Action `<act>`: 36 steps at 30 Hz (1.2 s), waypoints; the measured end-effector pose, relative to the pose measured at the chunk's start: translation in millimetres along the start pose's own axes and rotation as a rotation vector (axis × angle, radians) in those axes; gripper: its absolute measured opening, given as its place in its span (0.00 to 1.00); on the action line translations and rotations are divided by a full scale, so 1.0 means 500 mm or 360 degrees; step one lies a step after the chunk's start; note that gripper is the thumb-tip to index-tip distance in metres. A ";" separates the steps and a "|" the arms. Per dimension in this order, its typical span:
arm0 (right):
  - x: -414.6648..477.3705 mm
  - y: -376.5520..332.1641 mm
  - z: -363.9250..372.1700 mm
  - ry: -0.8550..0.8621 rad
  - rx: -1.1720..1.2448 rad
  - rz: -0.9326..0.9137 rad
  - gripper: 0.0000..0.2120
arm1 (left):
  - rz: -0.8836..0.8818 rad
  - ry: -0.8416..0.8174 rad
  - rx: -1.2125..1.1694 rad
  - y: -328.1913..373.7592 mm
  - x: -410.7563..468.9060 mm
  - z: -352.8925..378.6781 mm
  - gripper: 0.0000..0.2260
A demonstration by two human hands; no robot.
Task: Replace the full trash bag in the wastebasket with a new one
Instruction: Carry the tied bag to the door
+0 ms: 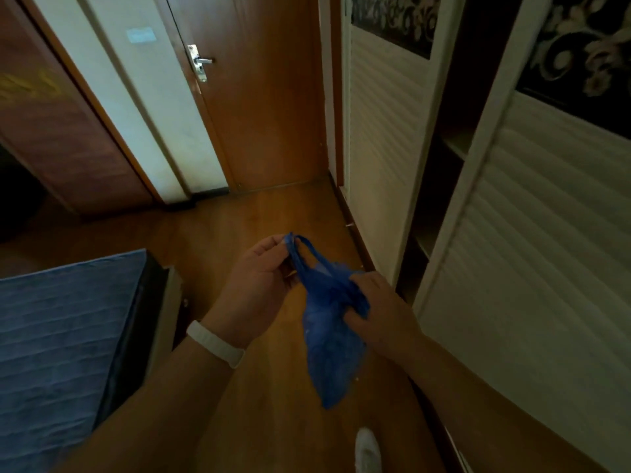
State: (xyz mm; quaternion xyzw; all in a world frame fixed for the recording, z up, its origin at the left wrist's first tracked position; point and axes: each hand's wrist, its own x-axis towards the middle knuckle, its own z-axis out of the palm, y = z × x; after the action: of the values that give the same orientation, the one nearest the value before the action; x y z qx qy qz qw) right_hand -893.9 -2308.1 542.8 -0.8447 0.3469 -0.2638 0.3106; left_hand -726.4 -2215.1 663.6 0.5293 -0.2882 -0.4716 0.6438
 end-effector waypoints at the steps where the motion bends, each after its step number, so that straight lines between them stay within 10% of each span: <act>1: 0.037 0.012 -0.008 -0.0002 0.0002 -0.0021 0.18 | 0.0011 0.0013 0.0007 0.009 0.033 0.007 0.11; 17: 0.425 0.097 0.004 -0.0087 0.0170 -0.0105 0.10 | 0.0109 0.0049 0.0017 0.078 0.405 0.006 0.10; 36: 1.040 0.029 0.248 -0.0184 0.0197 -0.0045 0.12 | 0.0192 0.0066 -0.0210 0.255 0.927 -0.393 0.10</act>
State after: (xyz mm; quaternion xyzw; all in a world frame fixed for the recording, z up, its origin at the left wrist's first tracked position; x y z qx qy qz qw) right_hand -495.9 -2663.9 569.3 -0.8425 0.2996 -0.2400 0.3780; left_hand -336.4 -2557.9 672.0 0.4771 -0.2745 -0.4387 0.7103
